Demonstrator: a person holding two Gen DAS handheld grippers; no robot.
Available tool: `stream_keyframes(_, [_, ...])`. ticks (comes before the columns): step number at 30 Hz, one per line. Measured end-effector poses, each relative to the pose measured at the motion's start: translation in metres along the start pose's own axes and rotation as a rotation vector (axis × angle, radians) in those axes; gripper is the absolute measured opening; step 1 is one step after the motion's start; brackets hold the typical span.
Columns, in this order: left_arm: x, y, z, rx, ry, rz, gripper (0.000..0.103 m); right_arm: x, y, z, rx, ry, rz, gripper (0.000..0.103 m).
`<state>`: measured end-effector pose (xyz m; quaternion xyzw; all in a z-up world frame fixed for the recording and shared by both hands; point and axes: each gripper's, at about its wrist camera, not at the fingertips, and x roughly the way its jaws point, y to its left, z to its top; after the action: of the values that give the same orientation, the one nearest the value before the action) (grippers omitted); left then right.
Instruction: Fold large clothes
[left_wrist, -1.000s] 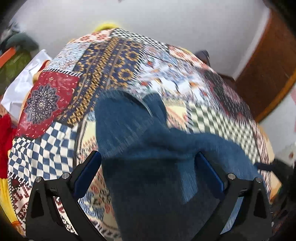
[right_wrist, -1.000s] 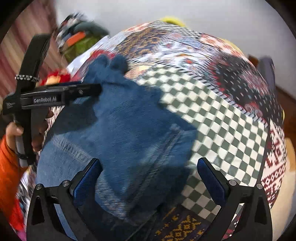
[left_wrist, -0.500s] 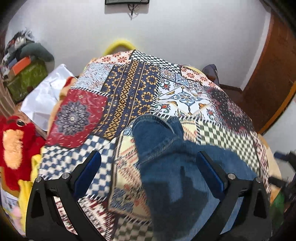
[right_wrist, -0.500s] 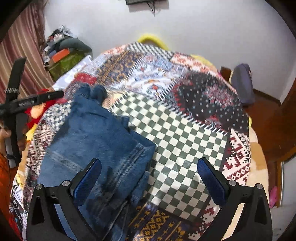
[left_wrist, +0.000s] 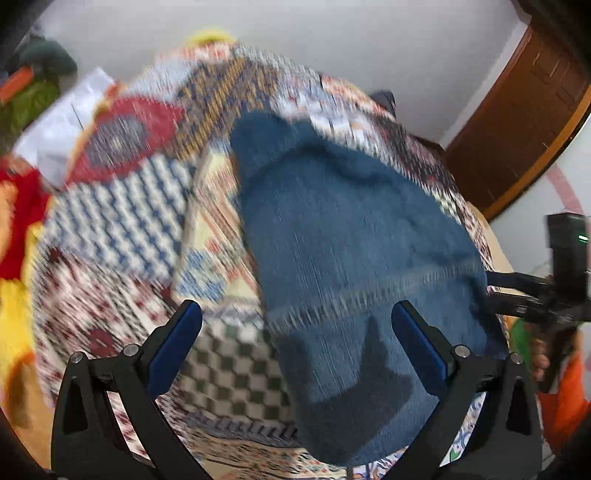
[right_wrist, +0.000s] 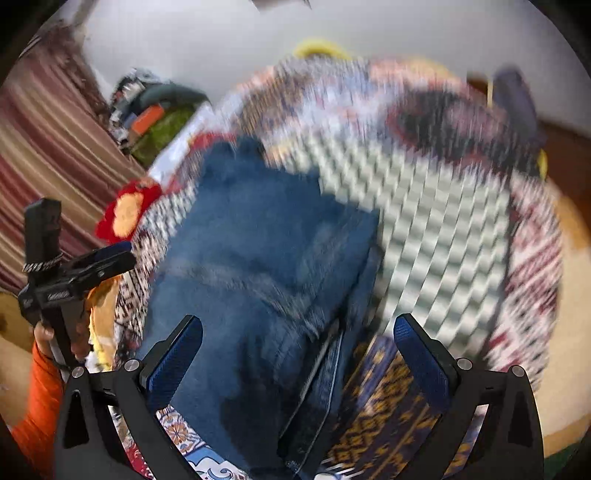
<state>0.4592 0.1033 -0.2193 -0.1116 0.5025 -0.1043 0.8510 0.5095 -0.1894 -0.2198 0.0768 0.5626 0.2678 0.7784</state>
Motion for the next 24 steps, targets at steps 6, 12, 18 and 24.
stream_keyframes(6, [0.037,0.019,-0.009,-0.156,0.058,-0.142,0.103,0.043,-0.018,0.0,0.067,0.106,0.132,0.103])
stream_keyframes(12, [0.068,0.027,-0.005,-0.242,0.119,-0.288,0.103,0.067,-0.02,0.013,0.094,0.137,0.179,0.103])
stream_keyframes(18, [0.081,0.016,-0.003,-0.235,0.126,-0.346,0.103,0.074,-0.022,0.018,0.115,0.116,0.196,0.103])
stream_keyframes(24, [0.079,-0.001,-0.003,-0.23,0.121,-0.357,0.096,0.072,-0.014,0.017,0.133,0.108,0.255,0.077])
